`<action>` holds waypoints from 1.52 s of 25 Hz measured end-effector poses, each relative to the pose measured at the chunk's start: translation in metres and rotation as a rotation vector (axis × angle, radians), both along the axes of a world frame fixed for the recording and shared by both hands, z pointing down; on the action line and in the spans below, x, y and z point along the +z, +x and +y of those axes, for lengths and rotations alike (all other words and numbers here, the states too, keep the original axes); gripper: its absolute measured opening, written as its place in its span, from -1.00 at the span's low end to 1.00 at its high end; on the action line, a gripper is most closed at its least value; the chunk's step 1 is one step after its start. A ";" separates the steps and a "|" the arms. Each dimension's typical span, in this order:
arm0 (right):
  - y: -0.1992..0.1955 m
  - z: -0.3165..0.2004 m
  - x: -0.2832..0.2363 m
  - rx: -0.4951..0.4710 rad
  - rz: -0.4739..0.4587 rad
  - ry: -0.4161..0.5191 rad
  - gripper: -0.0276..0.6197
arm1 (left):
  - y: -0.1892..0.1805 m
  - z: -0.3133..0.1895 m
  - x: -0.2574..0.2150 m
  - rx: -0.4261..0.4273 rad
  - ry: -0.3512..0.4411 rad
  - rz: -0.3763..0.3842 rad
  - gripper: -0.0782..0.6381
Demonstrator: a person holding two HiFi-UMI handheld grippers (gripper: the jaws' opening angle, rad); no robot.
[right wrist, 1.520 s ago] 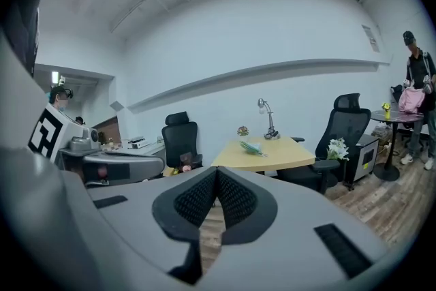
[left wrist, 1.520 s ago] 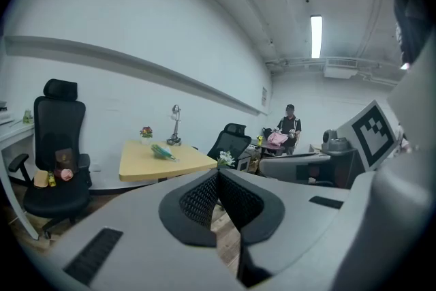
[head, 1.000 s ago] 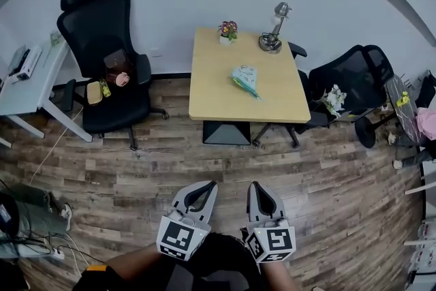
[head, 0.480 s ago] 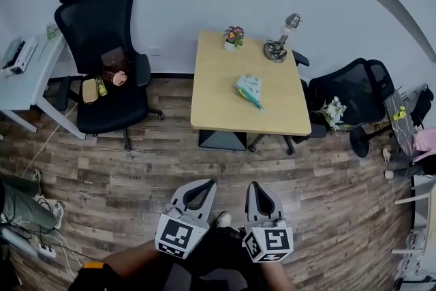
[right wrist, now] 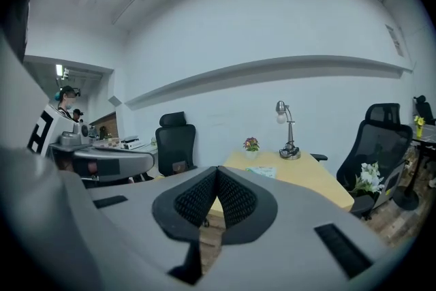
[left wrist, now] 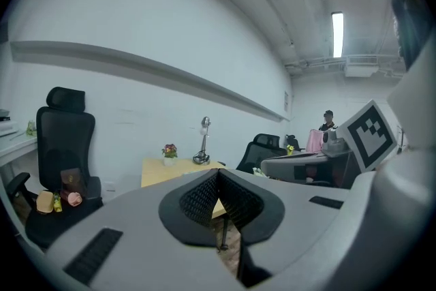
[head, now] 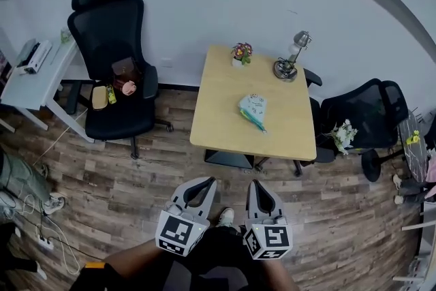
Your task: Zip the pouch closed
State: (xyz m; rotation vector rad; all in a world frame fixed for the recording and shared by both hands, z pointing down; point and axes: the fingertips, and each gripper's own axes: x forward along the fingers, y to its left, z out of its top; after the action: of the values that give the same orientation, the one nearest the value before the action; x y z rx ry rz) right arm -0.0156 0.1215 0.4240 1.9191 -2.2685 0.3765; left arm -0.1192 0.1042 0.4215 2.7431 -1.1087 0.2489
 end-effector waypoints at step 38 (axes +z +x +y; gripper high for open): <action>0.160 -0.141 0.053 -0.017 0.024 -0.164 -0.87 | 0.180 -0.148 0.034 0.098 -0.040 -0.128 -0.76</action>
State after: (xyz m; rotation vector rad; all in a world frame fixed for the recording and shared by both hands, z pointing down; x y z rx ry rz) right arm 0.1440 -0.0191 0.4768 1.8130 -2.1640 0.5171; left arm 0.0603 -0.0438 0.4553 2.7829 -0.9872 0.4615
